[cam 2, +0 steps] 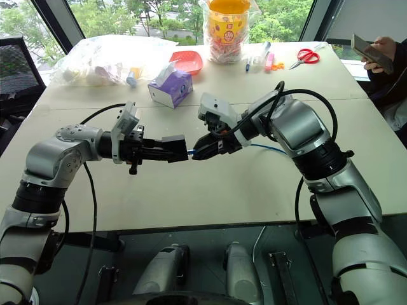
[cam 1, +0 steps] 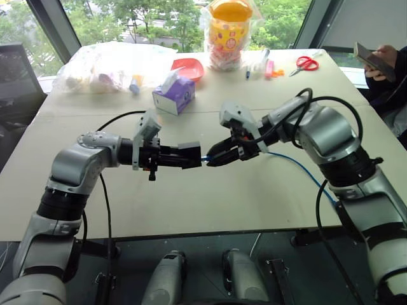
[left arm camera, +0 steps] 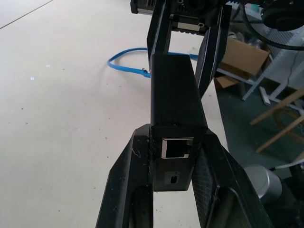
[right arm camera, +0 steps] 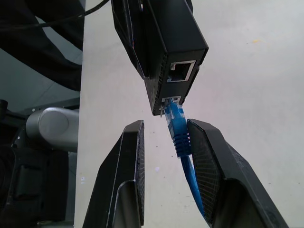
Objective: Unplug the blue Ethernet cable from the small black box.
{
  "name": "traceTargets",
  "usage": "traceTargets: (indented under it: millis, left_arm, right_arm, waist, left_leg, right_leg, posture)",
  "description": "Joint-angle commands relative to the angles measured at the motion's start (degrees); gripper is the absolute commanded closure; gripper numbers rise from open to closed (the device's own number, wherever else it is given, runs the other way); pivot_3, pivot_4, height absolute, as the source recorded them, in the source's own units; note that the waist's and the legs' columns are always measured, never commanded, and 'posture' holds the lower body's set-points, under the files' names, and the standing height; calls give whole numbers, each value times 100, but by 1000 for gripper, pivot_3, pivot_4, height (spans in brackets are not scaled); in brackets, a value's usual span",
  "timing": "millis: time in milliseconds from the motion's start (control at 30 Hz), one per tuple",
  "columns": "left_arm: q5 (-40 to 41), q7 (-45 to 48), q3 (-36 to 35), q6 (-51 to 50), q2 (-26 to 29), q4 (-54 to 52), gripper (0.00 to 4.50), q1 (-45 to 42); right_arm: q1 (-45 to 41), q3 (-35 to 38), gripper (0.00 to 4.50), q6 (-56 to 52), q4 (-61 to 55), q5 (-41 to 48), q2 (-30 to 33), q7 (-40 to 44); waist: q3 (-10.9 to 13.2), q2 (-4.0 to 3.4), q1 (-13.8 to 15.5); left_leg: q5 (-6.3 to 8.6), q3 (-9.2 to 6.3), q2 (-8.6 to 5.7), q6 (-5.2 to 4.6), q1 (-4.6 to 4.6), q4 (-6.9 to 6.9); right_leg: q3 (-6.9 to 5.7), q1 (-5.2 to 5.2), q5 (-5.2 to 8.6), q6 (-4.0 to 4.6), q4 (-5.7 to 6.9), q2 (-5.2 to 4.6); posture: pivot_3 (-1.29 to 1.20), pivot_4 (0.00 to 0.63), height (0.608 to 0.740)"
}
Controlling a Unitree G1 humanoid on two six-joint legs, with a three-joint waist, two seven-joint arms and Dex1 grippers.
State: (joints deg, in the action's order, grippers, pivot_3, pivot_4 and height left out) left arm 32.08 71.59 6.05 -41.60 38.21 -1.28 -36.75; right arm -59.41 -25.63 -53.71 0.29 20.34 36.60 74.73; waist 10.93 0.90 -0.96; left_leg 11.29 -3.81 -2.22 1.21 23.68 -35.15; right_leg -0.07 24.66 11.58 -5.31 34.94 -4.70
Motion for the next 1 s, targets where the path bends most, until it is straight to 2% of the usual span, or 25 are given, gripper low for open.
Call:
traceTargets:
  millis: [33,600,667,733,767,1000]
  left_arm:
    - [15,41,-49,115,36,-203,4022,-39]
    - [-85,50,12,231,61,-331,4022,107]
    - [-113,53,25,266,61,-326,4022,106]
    - [-159,76,47,311,63,-326,4022,106]
    - [-178,85,55,331,61,-323,4022,108]
    - [-300,107,95,462,39,-291,4022,123]
  right_arm:
    - [-158,30,3045,107,-31,-43,-17,63]
    - [-180,-32,3045,331,56,-273,-264,-21]
    - [-189,-43,3597,319,41,-270,-270,-8]
    - [-211,-66,4355,316,41,-278,-296,7]
    - [-218,-72,4472,315,44,-285,-308,18]
    - [-282,-286,4472,404,80,-475,-427,97]
  waist:
    - [0,0,0]
    - [1,-1,-2]
    - [1,-1,-2]
    - [1,-1,-2]
    - [1,-1,-1]
    - [1,-1,-4]
  left_leg:
    - [0,0,0,0,1,0]
    - [0,0,0,0,6,-1]
    - [0,0,0,0,6,-1]
    - [0,0,0,0,6,-1]
    - [0,0,0,0,6,-1]
    - [0,0,-1,0,6,-1]
  right_leg:
    - [0,1,0,0,0,0]
    - [0,5,-1,0,1,1]
    - [0,5,-1,0,1,1]
    - [0,5,-1,0,1,1]
    - [0,5,-1,0,1,1]
    - [0,6,-1,0,2,2]
  posture:
    - [0,150,740]
    - [0,150,740]
    - [0,150,740]
    - [0,150,740]
    - [0,150,740]
    - [0,150,740]
